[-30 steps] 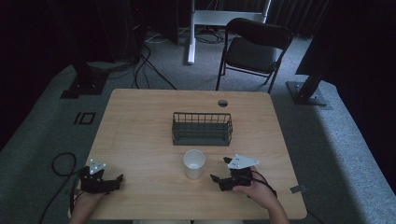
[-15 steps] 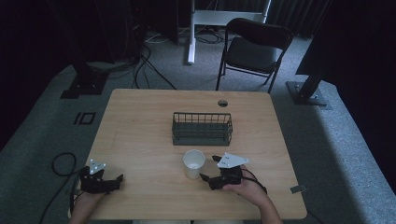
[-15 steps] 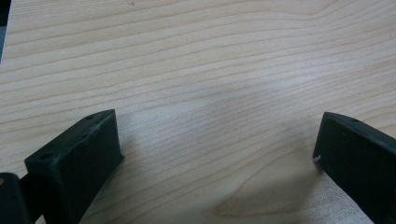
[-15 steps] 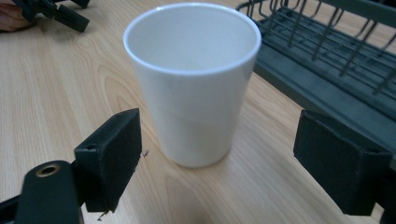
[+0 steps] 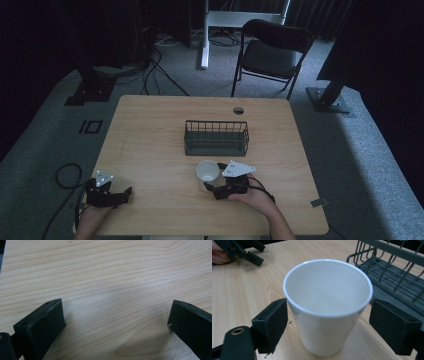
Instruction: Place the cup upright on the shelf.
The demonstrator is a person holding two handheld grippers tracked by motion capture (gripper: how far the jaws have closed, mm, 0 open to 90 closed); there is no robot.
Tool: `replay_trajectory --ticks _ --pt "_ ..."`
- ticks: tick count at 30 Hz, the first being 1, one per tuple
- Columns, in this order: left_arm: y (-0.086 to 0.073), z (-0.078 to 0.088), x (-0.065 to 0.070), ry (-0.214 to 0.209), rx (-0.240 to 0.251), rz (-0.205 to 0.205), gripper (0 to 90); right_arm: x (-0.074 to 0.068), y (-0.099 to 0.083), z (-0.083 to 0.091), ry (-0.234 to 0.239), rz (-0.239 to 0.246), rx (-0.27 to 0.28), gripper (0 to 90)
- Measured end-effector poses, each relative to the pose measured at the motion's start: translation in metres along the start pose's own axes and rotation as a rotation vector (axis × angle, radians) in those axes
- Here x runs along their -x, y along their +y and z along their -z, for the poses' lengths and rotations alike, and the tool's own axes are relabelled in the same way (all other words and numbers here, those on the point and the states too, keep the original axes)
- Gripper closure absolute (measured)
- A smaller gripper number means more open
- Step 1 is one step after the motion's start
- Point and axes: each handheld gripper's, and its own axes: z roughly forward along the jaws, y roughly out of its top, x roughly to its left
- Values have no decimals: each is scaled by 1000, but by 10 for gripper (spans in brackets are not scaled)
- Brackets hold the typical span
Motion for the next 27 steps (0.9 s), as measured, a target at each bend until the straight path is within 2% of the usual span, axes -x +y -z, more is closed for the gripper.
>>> replay_trajectory --ticks 11,23,27 --pt "0 0 0 -2 0 -1 9 -2 5 -13 15 7 24 151" --pt "0 0 0 -2 0 -1 9 -4 8 -17 9 -2 44 153" --pt "0 0 0 -2 0 -1 9 -4 9 -18 0 14 41 193"
